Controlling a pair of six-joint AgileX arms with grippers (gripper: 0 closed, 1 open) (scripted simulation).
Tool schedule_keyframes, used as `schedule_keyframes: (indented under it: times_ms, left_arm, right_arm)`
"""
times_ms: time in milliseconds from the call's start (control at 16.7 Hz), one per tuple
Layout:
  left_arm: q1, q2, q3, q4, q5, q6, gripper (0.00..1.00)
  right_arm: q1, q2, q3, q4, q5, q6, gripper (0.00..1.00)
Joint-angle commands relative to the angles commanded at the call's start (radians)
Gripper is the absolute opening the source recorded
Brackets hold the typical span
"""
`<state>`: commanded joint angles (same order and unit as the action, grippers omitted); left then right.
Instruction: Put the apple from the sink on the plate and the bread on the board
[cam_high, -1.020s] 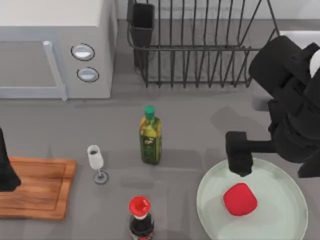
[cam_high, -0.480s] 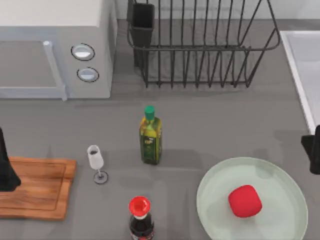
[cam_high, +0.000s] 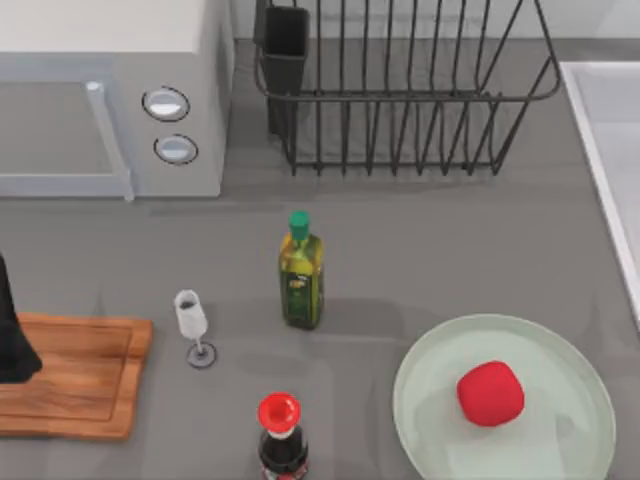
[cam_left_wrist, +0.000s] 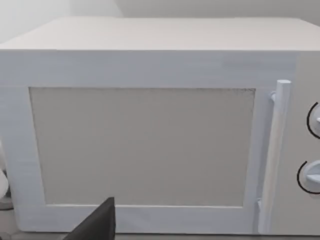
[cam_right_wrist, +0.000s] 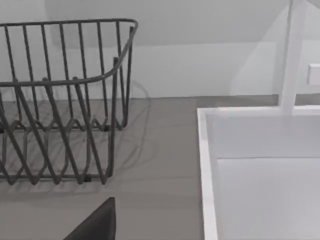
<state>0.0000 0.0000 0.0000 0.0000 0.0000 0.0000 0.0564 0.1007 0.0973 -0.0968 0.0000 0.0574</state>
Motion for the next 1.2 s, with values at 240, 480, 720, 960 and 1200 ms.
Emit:
schedule_keyframes:
  times_ms: [240,480,720,960,1200]
  left_arm:
    - [0.0,0.0,0.0,0.0,0.0,0.0,1.0]
    - [0.0,0.0,0.0,0.0,0.0,0.0,1.0]
    - [0.012,0.062,0.05,-0.041,0.0,0.006,1.0]
    - [0.052,0.289,0.216,-0.172,0.0,0.027,1.0]
    - [0.108,0.656,0.445,-0.356,-0.001,0.055,1.0]
  right_arm:
    - [-0.056,-0.101,-0.097,0.097,0.0,-0.057,1.0]
    - [-0.056,-0.101,-0.097,0.097,0.0,-0.057,1.0]
    - [-0.056,-0.101,-0.097,0.097,0.0,-0.057,1.0]
    - [-0.056,-0.101,-0.097,0.097,0.0,-0.057,1.0]
    - [-0.056,-0.101,-0.097,0.097,0.0,-0.057,1.0]
